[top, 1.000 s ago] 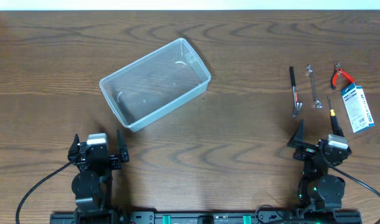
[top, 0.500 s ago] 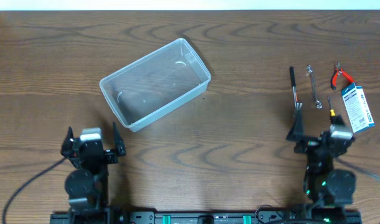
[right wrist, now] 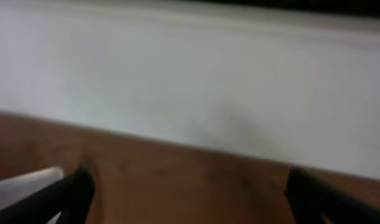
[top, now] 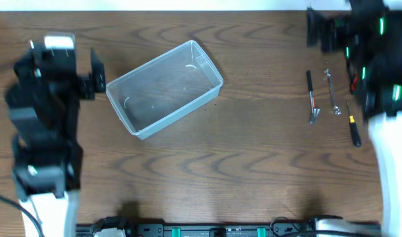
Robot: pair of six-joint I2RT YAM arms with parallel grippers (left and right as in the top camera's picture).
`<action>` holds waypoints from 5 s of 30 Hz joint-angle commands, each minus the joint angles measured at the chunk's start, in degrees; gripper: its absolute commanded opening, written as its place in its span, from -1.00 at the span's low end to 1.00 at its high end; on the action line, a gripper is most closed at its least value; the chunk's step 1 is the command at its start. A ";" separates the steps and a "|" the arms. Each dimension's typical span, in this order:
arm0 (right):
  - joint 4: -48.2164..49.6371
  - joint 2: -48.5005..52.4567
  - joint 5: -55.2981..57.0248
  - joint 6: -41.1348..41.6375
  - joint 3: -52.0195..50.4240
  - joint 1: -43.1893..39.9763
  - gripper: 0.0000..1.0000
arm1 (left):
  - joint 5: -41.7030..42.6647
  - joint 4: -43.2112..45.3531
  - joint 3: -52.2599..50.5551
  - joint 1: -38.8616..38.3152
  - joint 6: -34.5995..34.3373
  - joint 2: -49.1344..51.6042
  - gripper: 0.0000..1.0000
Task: Pack container
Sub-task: 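Move both grippers to opposite short ends of the clear container, then grip the container rim with both grippers and rotate it straight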
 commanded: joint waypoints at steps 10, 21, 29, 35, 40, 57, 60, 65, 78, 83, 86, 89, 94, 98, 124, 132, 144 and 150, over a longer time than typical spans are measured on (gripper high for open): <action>-19.21 23.56 -12.37 6.93 29.77 2.91 0.98 | 0.07 -10.10 18.01 -0.11 -0.85 11.89 0.96; -19.96 24.44 -17.57 -0.76 29.77 8.22 0.98 | 9.03 -19.28 17.97 -0.11 -1.92 12.90 0.96; -21.84 29.31 -4.85 -4.66 29.77 19.89 0.99 | 13.57 -27.26 17.70 -0.11 -6.93 17.55 0.96; -25.73 34.97 -3.54 -4.61 29.77 21.73 0.90 | 13.57 -31.06 17.68 -0.11 -11.15 20.46 0.96; -31.45 39.60 -1.79 -4.87 29.77 21.42 0.60 | 13.35 -32.28 17.68 -0.11 -11.13 21.51 0.96; -33.16 41.07 -0.33 -4.87 29.77 21.33 0.86 | 13.33 -34.67 17.53 0.02 -11.13 32.35 0.87; -33.38 41.07 -0.33 -4.87 29.77 21.35 0.57 | 13.35 -35.65 17.49 0.00 -11.15 34.51 0.44; -34.27 41.24 -0.35 -4.87 29.75 21.35 0.48 | 13.35 -37.11 17.46 0.00 -11.37 37.35 0.01; -34.53 41.35 -0.39 -5.88 24.70 21.51 0.54 | 10.38 -38.53 17.46 0.02 -16.81 42.25 0.02; -33.14 41.35 -0.42 -7.02 20.15 21.57 0.57 | 5.33 -38.93 17.46 0.09 -21.55 42.23 0.02; -31.71 41.35 -0.63 -6.99 17.44 21.62 0.59 | 5.38 -39.17 17.46 0.13 -21.86 42.23 0.02; -30.71 41.35 -0.74 -6.99 15.91 21.62 0.59 | 5.44 -39.17 17.46 0.13 -21.86 42.25 0.02; -29.86 41.35 -0.87 -6.99 15.63 21.75 0.61 | 5.73 -39.12 17.40 0.13 -21.84 42.60 0.03; -29.16 41.35 -0.87 -6.97 15.63 21.88 0.61 | 6.71 -38.91 16.41 0.17 -21.88 42.99 0.02; -28.76 41.35 -0.87 -6.51 15.63 21.88 -0.35 | 7.28 -32.94 10.19 0.17 -23.32 42.99 -0.35; -28.74 41.35 -1.03 -5.62 15.63 21.90 -0.51 | 7.26 -30.58 6.71 0.17 -23.34 42.99 -0.38; -29.09 41.35 -1.05 -5.22 15.63 21.90 -0.77 | 7.28 -29.14 6.16 0.17 -23.37 42.99 -0.88; -29.59 41.35 -1.03 -5.22 15.61 21.88 -0.97 | 7.30 -28.48 6.16 0.17 -23.37 42.99 -0.88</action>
